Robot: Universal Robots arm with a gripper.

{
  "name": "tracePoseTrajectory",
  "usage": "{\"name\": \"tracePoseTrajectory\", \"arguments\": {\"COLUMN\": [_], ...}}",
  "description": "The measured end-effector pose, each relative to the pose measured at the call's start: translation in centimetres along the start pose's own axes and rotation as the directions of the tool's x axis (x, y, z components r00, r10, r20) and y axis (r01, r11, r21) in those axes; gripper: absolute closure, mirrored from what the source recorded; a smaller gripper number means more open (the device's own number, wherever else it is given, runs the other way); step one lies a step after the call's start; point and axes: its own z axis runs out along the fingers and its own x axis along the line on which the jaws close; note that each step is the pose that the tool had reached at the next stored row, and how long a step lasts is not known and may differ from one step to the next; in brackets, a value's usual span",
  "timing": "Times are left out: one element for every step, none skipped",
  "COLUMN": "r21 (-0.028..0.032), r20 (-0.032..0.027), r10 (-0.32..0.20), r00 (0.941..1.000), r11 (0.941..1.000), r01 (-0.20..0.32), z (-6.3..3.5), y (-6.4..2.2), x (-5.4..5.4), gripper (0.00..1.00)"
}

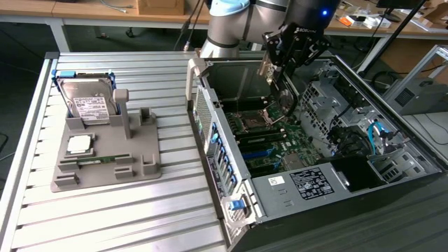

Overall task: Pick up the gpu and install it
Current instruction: 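Pick up the gpu and move the gpu toward the slot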

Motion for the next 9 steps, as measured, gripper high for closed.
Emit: {"name": "tracePoseTrajectory", "arguments": {"r21": [-0.0001,-0.0001,0.0,0.0,0.0,0.0,-0.0001,0.0,-0.0001], "r20": [0.0,0.0,0.0,0.0,0.0,0.0,0.0,0.0,0.0], "r10": [0.0,0.0,0.0,0.0,0.0,0.0,0.0,0.0,0.0], "r00": [1.0,1.0,1.0,1.0,1.0,1.0,1.0,1.0,1.0], "r11": [1.0,1.0,1.0,1.0,1.0,1.0,1.0,1.0,1.0], "r01": [0.0,0.0,0.0,0.0,0.0,0.0,0.0,0.0,0.0], "z": [0.04,0.07,0.11,0.15,0.18,0.23,0.26,0.32,0.36], "y": [-0.01,-0.02,-0.04,-0.05,-0.06,-0.07,-0.08,-0.09,-0.1], "x": [-0.1,-0.3,-0.4,-0.5,-0.7,-0.8,-0.9,-1.1,-1.2], "gripper": [0.73,0.73,0.73,0.73,0.73,0.73,0.73,0.73,0.73]}}
